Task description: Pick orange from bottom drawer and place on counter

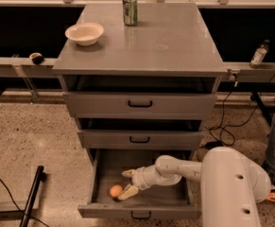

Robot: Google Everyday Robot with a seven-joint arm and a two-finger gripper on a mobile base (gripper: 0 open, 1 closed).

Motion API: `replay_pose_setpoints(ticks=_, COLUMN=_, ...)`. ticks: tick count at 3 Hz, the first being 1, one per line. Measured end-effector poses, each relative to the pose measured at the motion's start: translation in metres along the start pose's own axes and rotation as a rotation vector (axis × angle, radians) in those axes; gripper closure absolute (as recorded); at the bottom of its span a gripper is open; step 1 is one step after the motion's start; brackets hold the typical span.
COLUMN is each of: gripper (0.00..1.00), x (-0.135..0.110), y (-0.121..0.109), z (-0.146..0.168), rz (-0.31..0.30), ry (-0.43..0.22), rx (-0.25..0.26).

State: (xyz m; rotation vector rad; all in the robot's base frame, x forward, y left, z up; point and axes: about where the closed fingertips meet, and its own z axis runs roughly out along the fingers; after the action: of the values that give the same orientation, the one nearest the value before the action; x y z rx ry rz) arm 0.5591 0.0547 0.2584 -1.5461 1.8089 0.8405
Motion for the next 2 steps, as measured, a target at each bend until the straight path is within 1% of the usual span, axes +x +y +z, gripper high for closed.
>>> replay_pose_setpoints(ticks=1, gripper=0.29, x=0.006, y=-0.011, z=0.032, rz=-0.011, ry=-0.034, rx=-0.024)
replay_pose_setpoints(ticks=2, gripper=0.28, x=0.022, y=-0.02, z=0.057, rz=-0.008, ry=-0.039, rx=-0.016)
